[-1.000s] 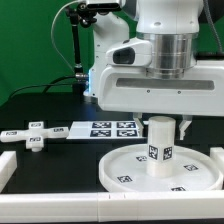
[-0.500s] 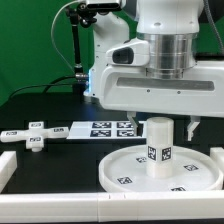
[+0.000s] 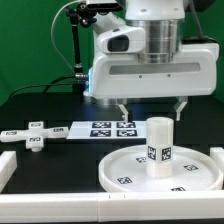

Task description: Assemble round table

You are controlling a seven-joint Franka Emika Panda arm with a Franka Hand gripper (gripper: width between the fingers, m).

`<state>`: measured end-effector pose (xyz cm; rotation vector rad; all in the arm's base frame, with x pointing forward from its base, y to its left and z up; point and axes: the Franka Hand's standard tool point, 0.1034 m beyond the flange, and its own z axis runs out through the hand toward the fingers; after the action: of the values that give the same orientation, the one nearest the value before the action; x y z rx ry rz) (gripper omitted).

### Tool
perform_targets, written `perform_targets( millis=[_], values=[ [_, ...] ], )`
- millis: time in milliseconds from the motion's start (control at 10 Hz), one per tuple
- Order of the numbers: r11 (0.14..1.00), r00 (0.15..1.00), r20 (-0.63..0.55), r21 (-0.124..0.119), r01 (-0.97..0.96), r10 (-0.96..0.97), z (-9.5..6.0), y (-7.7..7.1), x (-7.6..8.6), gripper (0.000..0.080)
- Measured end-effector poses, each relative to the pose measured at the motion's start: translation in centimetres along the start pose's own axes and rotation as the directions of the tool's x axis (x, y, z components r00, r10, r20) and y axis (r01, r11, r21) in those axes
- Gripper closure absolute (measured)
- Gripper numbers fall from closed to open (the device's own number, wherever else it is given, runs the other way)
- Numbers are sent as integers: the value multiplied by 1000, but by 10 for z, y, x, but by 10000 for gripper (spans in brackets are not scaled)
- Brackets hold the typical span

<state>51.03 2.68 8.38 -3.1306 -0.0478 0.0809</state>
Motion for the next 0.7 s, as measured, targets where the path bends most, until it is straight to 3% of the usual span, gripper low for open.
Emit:
perform_targets(
  millis=[500, 700],
  values=[
    [996, 996, -1, -1, 86, -86, 4, 3, -1, 151],
    [979, 979, 2, 13, 203, -203, 2, 38, -23, 151]
  ],
)
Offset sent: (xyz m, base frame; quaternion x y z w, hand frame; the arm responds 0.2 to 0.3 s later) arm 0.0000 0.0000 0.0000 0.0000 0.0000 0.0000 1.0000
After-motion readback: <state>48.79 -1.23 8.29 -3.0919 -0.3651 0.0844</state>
